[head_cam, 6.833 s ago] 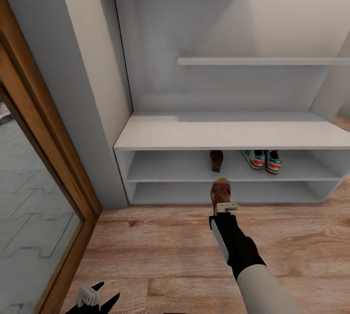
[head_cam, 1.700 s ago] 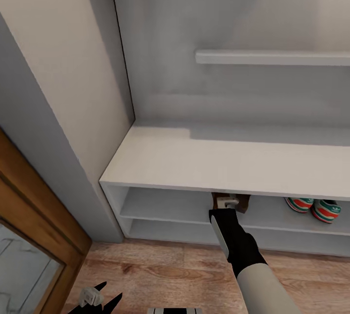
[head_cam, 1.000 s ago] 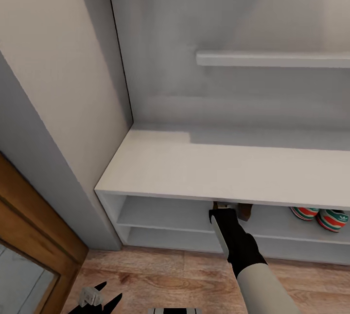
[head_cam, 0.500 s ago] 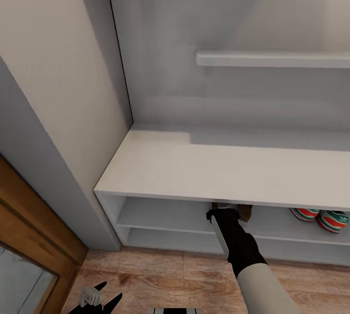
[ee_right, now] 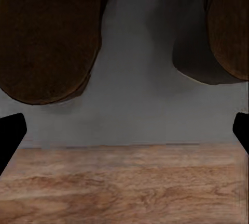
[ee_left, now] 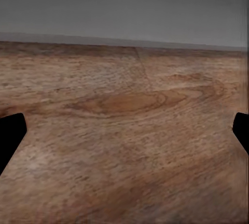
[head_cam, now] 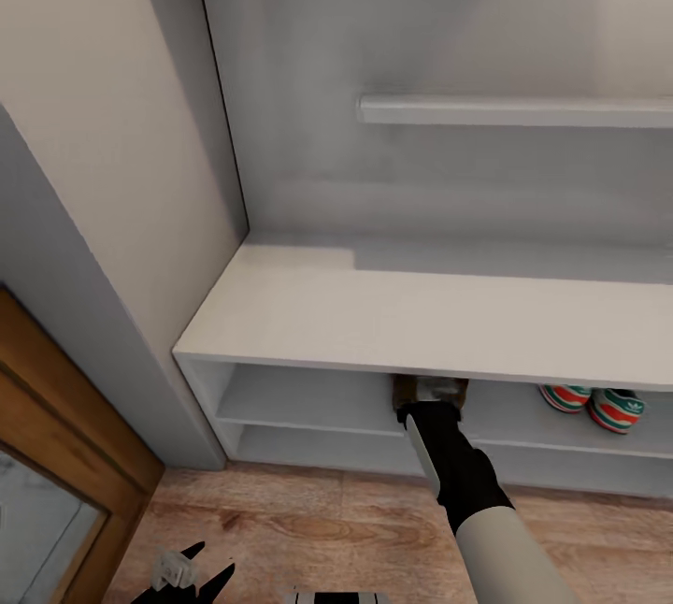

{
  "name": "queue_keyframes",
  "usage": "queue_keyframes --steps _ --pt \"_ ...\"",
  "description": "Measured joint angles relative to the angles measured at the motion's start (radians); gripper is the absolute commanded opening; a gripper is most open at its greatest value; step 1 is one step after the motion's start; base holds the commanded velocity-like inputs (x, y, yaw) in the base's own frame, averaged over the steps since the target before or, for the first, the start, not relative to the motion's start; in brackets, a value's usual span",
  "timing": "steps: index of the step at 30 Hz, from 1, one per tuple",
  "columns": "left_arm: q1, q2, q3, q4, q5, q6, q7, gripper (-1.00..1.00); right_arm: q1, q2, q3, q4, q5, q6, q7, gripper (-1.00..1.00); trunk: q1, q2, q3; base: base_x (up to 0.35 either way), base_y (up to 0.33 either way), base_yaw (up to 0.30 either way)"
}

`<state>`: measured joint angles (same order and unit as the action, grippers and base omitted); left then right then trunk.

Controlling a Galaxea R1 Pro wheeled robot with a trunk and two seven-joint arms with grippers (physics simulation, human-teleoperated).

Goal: Pick up the two gym shoes and the two sandals from the corridor floor and place them onto the hallstand (shoe rack) in the corridor, making sure they are on the rack and not on the floor. Arrange them so the two gym shoes are next to each other and the two sandals are next to each other.

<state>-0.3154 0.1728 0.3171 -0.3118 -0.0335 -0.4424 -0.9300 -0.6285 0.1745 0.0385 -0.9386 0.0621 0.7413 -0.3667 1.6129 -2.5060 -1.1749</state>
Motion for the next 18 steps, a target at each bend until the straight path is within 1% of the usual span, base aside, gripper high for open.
queue_keyframes --steps 18 --pt "0.0 0.001 0.0 -0.002 0.0 -0.001 0.0 1.0 0.0 0.0 0.0 0.014 0.001 0.0 0.0 1.0 0.0 0.0 0.0 -0.266 -0.188 0.0"
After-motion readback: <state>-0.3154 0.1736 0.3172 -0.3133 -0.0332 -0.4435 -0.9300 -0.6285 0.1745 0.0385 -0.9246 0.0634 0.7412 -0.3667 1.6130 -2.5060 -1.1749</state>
